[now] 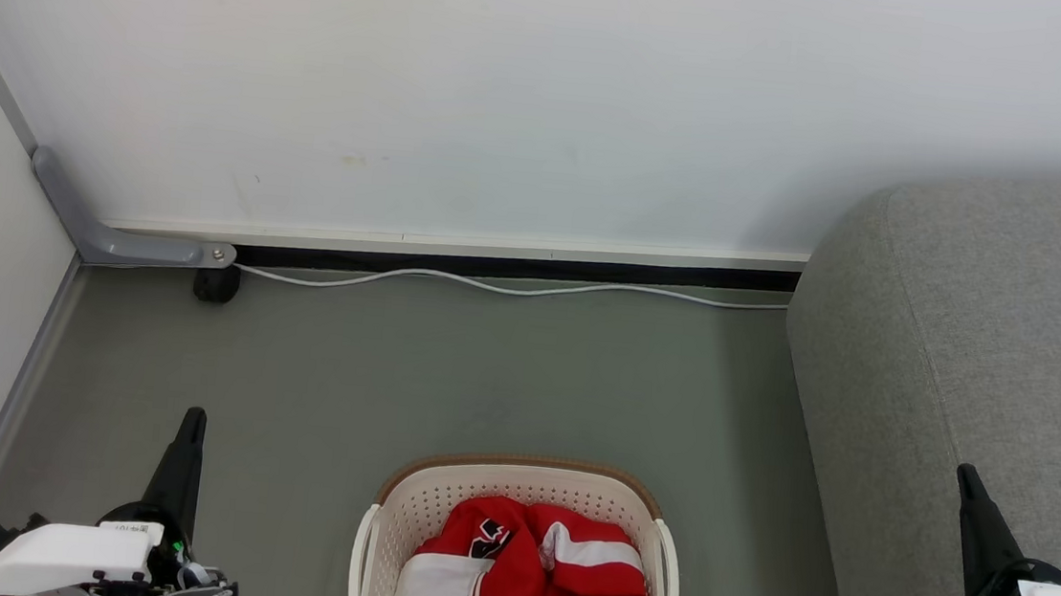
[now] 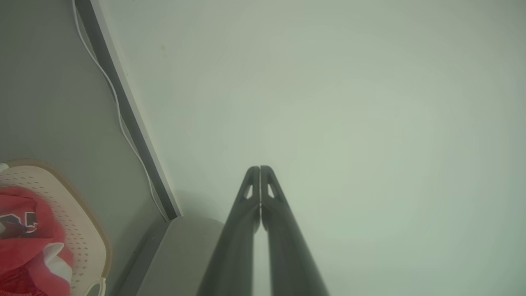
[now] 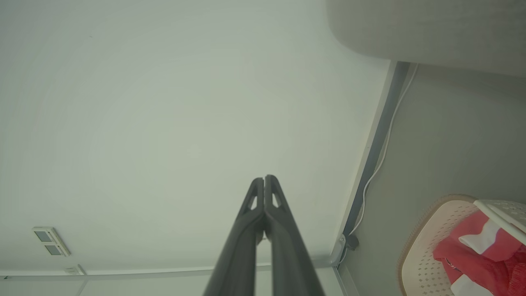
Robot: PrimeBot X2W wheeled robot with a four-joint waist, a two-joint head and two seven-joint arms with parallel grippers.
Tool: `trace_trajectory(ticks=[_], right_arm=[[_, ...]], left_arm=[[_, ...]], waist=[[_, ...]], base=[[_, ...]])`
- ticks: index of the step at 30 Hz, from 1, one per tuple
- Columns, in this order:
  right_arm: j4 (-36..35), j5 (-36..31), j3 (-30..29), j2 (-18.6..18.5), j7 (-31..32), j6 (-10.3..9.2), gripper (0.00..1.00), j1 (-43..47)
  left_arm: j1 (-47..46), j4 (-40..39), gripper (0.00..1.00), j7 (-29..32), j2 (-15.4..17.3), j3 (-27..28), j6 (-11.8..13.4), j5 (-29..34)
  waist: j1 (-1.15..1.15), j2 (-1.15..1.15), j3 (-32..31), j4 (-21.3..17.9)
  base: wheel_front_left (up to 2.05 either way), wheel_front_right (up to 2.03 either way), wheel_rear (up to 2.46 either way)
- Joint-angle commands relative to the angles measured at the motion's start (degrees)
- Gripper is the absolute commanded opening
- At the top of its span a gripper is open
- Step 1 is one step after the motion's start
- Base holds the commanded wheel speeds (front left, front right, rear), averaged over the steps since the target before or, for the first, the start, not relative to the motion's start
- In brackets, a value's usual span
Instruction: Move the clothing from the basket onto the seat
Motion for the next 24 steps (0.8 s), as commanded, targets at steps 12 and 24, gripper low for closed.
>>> trace_trajectory(ticks=[12, 24], right_arm=[[-1.7, 0.7, 1.0, -0.6, 0.4, 0.09, 0.0, -2.1], [-1.7, 0.7, 1.0, -0.6, 0.4, 0.09, 0.0, -2.1]], left_arm=[[-3.3, -1.7, 0.0, 0.3, 0.7, 1.9, -0.4, -0.2], [-3.3, -1.7, 0.0, 0.3, 0.7, 1.9, -0.4, -0.2]], waist=[[0.0, 0.0, 0.0, 0.0], [0.0, 0.0, 0.0, 0.0]], base=[[0.0, 0.0, 0.0], [0.0, 0.0, 0.0]])
